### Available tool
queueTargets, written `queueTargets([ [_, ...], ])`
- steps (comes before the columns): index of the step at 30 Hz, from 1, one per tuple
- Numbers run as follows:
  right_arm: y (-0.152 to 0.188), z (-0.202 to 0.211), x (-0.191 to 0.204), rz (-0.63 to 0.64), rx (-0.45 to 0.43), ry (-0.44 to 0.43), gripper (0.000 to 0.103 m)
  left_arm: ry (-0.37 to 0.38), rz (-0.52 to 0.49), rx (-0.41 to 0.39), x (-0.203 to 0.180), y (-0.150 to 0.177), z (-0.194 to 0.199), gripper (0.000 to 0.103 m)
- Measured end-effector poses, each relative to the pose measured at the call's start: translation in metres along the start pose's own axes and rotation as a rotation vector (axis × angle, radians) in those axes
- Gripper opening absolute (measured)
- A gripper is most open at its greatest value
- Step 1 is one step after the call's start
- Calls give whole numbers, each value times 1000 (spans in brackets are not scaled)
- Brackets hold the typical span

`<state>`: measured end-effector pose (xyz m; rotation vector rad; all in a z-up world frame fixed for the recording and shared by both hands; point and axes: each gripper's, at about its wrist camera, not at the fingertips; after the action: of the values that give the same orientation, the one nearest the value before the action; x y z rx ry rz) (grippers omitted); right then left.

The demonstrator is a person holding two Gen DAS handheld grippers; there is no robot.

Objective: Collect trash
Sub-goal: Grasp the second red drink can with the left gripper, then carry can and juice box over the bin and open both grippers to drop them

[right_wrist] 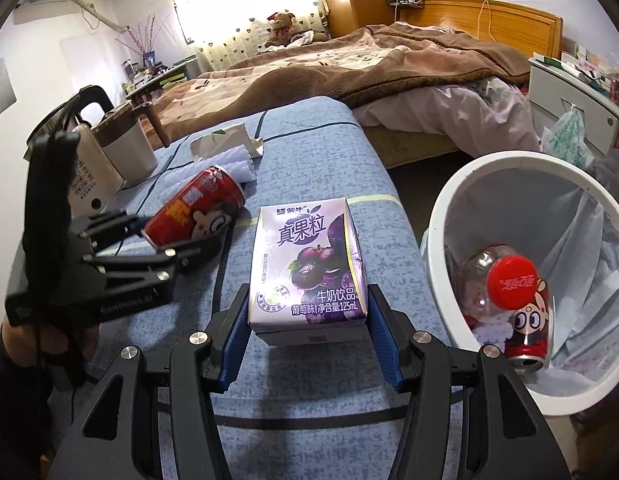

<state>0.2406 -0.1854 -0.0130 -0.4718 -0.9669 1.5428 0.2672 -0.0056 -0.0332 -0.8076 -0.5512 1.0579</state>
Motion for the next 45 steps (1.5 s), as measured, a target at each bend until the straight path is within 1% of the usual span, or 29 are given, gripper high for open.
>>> queueTargets([
  [9, -1, 10, -2, 1, -17, 4, 55, -64, 72, -39, 2, 1, 18, 54],
  [14, -1, 20, -1, 8, -33, 1, 55, -77, 115, -62, -5, 4, 36, 54],
  [22, 2, 47, 1, 35, -64, 10, 55, -58, 194, -106, -17, 11, 71, 54],
  [28, 3, 72, 1, 49, -97, 22, 55, -37, 221, -134, -30, 14, 90, 54],
  [37, 7, 102, -11, 41, -131, 42, 55, -20, 231, -151, -50, 13, 101, 54],
  [45, 10, 115, -29, 22, -143, 67, 55, 14, 208, -154, -76, 5, 97, 54],
])
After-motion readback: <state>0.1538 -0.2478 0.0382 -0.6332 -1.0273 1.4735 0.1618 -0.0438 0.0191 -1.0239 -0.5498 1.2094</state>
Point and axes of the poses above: each gripper's, at about its wrist camera, not at the fingertips, and z roughly against the way its jaws point, x to its left, y to its underside, and after that the axes turned 13 degrees about -x, right-handed
